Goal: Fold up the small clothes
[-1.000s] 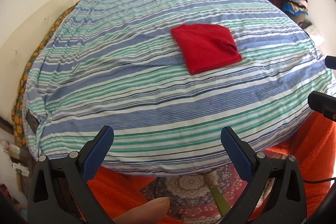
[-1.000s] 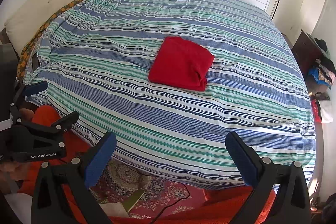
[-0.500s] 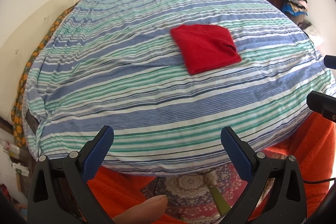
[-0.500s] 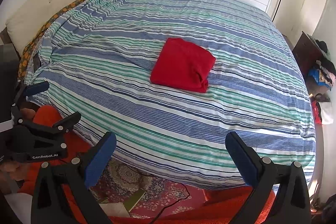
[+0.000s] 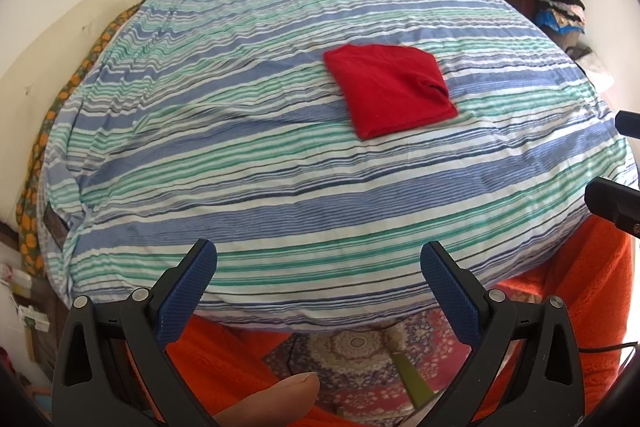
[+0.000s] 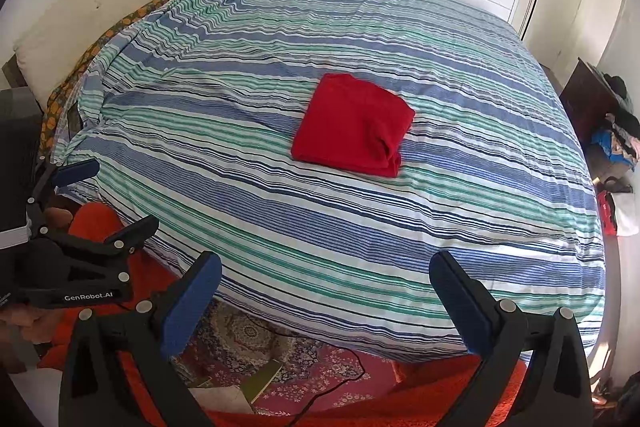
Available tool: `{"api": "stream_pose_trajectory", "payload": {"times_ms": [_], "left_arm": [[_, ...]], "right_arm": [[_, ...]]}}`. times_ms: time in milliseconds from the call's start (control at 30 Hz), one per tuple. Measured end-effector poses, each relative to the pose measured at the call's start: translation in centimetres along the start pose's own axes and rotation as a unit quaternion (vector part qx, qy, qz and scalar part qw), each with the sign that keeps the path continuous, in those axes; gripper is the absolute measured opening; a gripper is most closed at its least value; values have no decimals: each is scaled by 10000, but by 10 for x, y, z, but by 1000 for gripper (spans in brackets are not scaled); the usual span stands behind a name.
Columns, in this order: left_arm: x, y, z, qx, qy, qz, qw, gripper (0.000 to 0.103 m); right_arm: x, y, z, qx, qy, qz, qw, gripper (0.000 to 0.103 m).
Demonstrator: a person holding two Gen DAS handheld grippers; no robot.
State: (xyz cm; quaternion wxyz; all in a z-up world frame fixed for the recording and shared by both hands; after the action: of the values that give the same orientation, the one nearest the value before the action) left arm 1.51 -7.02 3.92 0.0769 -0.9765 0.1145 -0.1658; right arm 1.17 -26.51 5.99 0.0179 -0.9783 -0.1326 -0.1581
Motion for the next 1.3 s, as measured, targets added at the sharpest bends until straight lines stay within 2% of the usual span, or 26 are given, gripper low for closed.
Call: {"api": "stream_pose_trajectory", "payload": {"times_ms": [1300], "left_arm": [[-1,-2,0,-220,-10,-4,9998,102]], "right_arm": [[-3,3,8,1,-95,31,9999,102]]}}
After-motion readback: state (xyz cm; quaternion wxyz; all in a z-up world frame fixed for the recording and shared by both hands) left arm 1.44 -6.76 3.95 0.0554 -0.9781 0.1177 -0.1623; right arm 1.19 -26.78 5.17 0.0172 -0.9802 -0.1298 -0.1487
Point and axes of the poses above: each gripper's, at about its wrist camera, not at the fingertips, and z roughly the way its jaws point, y to its right, x to its top, the point moved 1 cm from there along z, roughly the way its jaws point, and after that the axes turned 14 degrees about -y, right-handed, at the moved point
